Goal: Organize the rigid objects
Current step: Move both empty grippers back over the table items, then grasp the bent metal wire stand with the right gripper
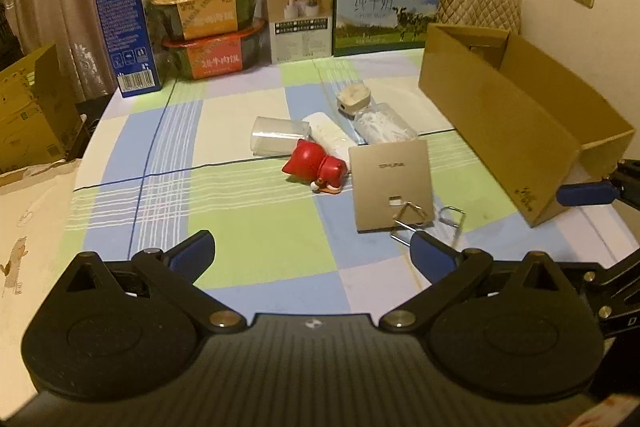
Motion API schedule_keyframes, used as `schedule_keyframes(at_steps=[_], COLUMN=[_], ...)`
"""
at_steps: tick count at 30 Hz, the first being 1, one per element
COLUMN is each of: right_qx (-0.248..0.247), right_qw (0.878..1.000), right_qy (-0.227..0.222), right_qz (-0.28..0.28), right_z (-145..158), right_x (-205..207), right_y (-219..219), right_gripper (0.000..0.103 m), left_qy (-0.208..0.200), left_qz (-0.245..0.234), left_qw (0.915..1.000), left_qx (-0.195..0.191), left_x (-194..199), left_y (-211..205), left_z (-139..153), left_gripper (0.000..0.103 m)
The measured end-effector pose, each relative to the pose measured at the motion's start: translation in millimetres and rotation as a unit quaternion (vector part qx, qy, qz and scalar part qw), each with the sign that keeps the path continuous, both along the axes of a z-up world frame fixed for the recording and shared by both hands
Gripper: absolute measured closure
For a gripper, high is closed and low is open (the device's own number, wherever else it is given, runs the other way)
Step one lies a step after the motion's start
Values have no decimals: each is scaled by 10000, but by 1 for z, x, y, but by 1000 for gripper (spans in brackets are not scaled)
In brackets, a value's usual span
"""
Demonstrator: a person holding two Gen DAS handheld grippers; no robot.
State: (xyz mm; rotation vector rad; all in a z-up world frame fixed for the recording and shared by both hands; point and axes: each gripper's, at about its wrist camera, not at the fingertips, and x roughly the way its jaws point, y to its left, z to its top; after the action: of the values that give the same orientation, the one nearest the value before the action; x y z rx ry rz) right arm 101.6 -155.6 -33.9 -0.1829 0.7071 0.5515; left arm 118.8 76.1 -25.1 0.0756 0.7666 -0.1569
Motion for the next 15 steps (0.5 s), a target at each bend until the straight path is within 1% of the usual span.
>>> schedule_keyframes(at_steps=[6,10,12,14,15], right_qx=[-274,-391,-410,-421,-424], right_qw=[9994,9987,9984,9980,9979], right_qy=[82,174,197,245,269], right_qz=[209,287,324,391,419], right_z=[-32,-52,-58,-65,-68], right_x=[37,59,66,73,77], right_y=[12,20,23,26,27], right_gripper=[21,21,21,21,21], left_qy=[137,204,344,449,436], left_qz=[19,58,119,187,202], left_qw=[9999,9997,9992,9987,9988], left_qx=[-104,-134,-187,-123,-31], left_x=[35,47,51,54,55], left_y=[5,8,10,11,10], left_z=[-32,-51,-60,-64,-65], left_gripper=[1,1,1,1,1])
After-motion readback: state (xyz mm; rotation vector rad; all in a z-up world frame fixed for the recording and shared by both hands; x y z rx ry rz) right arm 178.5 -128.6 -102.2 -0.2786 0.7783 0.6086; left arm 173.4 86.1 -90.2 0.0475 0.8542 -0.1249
